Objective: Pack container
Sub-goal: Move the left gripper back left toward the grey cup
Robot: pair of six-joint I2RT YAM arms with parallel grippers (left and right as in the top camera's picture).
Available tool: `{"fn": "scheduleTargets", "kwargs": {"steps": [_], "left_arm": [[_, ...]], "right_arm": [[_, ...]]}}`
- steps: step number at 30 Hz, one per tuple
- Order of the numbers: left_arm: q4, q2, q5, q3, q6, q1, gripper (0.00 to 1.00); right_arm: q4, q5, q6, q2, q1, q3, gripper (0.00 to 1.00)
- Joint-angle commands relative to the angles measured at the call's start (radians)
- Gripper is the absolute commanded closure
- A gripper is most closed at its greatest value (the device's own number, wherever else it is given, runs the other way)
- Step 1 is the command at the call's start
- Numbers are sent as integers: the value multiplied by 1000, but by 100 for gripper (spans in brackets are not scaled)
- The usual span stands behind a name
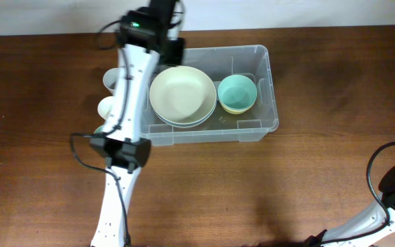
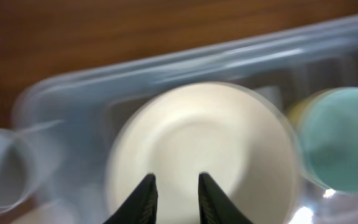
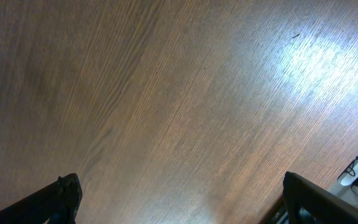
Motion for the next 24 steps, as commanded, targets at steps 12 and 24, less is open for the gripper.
{"fn": "scheduleTargets", "kwargs": {"steps": [12, 24], "left_arm": [[-36, -116, 0, 7, 24, 382, 0], [-6, -115, 101, -190, 76, 484, 0]], "right_arm": [[1, 9, 1, -7, 3, -5, 1], [1, 9, 1, -7, 3, -5, 1]]}}
